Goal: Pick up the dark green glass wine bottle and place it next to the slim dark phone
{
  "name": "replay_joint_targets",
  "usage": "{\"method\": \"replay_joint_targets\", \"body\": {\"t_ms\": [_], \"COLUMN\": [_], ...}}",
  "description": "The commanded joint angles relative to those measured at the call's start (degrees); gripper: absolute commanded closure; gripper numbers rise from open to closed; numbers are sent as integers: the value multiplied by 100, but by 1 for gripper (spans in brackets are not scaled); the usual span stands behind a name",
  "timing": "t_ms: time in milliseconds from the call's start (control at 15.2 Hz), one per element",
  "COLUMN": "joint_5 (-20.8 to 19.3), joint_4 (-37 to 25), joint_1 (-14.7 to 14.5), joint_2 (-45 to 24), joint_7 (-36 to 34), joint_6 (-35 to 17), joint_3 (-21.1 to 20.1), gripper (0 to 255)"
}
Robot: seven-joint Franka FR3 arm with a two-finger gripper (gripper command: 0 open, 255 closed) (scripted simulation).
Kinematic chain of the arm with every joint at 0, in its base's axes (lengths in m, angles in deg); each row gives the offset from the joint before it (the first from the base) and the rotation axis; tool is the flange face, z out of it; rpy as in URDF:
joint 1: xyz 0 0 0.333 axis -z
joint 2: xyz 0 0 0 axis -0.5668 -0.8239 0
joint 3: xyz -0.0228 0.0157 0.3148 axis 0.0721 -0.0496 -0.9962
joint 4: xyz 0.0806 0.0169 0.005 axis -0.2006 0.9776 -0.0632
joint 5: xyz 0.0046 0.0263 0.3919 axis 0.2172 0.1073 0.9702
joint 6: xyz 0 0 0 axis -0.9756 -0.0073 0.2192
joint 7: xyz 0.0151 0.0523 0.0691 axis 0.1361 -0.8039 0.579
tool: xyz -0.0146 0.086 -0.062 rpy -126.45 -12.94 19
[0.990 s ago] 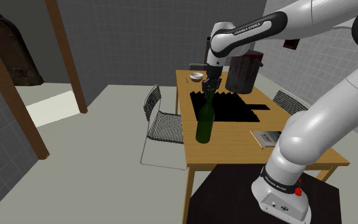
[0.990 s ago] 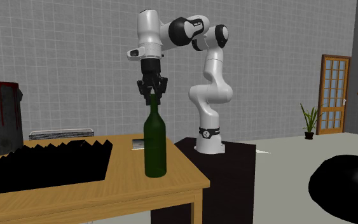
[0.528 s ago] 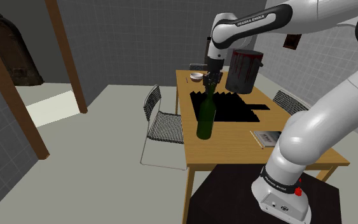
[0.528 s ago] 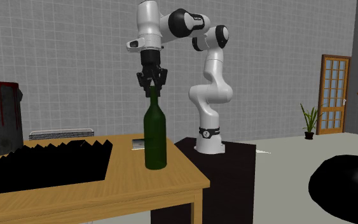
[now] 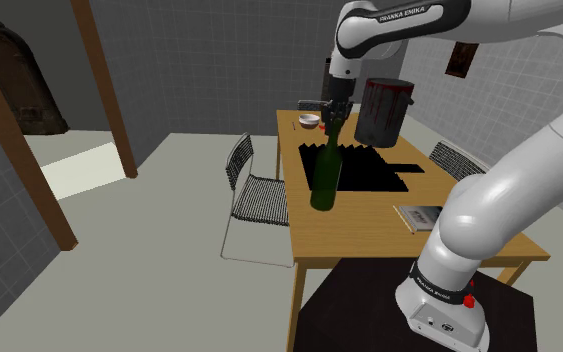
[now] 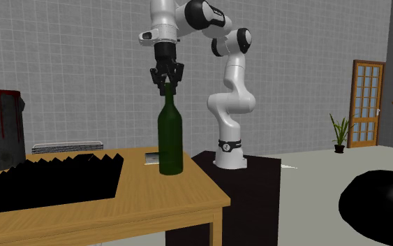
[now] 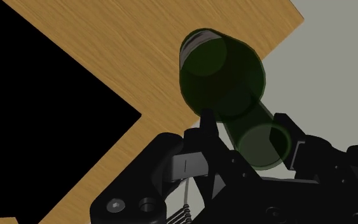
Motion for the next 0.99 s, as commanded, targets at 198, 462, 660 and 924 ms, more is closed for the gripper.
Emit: {"method": "replay_joint_targets", "body": {"t_ms": [198, 462, 660, 924], "joint_5": [18, 29, 39, 55], "joint_4": [-413, -740, -997, -1358], "joint_1": [-17, -27, -35, -46], "joint_2": [-15, -37, -66, -123], "joint_7": [-23, -31, -35, -38], "joint_6": [398, 703, 932, 1236], "joint_3": [-28, -42, -50, -58], "gripper": [255, 255, 255, 255]}}
